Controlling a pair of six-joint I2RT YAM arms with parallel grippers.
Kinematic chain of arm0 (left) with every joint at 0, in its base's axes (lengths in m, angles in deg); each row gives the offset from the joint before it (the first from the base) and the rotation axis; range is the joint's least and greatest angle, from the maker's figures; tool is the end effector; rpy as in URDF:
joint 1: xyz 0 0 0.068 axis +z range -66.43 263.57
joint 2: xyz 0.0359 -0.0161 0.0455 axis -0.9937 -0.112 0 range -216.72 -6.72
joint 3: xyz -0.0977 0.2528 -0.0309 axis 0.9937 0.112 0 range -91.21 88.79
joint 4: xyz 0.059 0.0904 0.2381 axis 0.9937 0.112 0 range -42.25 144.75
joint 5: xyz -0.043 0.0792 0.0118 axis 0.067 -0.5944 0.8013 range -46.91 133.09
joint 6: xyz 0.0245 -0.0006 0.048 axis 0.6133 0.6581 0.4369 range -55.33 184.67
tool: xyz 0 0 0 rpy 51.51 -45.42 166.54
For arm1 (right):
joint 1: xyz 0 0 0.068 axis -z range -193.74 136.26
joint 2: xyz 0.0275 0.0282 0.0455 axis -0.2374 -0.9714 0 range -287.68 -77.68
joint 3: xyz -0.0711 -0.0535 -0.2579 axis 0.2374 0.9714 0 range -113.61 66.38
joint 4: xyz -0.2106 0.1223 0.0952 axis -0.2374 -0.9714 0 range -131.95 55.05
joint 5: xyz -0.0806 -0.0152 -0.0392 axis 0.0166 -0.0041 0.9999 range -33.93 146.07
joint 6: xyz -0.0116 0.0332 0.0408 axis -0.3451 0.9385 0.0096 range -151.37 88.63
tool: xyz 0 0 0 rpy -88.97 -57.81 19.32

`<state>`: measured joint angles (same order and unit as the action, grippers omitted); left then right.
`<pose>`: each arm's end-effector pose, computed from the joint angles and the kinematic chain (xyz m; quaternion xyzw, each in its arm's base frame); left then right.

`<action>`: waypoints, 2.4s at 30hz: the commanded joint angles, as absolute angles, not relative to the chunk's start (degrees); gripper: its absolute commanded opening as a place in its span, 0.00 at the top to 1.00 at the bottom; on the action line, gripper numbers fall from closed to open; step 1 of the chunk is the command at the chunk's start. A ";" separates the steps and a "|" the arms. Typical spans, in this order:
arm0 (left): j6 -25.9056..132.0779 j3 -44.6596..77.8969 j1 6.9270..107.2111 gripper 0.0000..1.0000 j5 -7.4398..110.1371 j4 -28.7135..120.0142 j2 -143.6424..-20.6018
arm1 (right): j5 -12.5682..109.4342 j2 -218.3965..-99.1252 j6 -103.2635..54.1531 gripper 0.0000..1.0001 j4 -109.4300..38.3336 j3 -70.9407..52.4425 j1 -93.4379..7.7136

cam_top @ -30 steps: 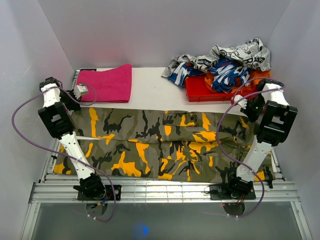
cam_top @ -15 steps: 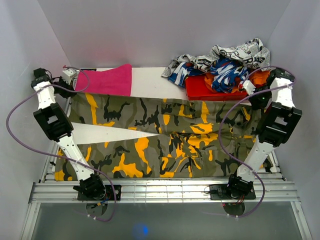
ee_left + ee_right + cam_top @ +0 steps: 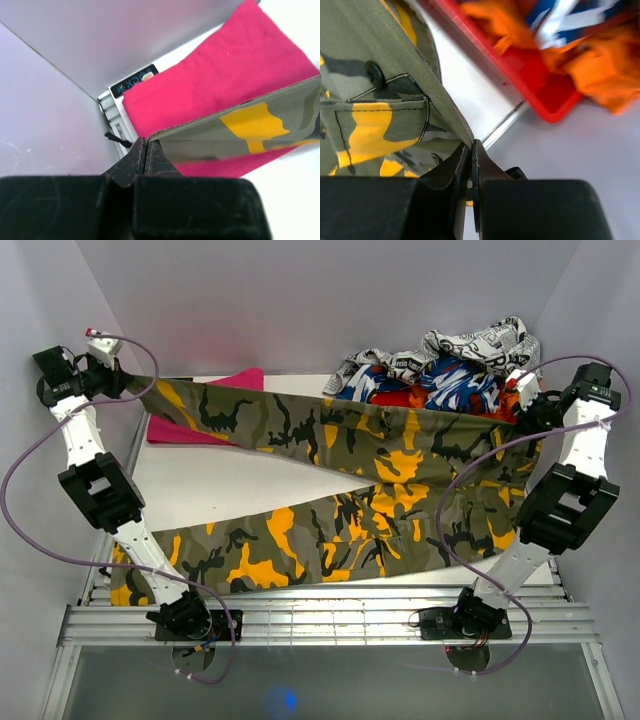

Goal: Fold and stack the trousers
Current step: Fold the trousers

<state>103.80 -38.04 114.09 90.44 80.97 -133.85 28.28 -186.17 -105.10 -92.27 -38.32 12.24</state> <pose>0.4496 0.2346 0.3285 0.2501 0.7903 -0.0429 0.5578 0.3697 -0.1617 0.3152 -0.4353 0.8353 -0.0352 0.3340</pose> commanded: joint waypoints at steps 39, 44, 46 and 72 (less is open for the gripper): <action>152.62 11.00 150.17 1.00 98.73 115.82 -90.21 | 23.64 -158.81 -137.18 0.92 -85.93 -2.62 29.68; 171.75 15.39 158.08 1.00 90.67 124.65 -89.33 | 25.84 -156.08 -147.18 0.92 -87.68 2.83 32.05; 178.36 18.81 163.44 1.00 87.49 127.46 -89.25 | 27.77 -155.20 -149.66 0.92 -88.13 6.08 32.58; 150.75 46.52 140.55 1.00 56.46 87.40 -89.66 | 50.18 -167.50 -143.18 0.92 -77.31 13.74 27.40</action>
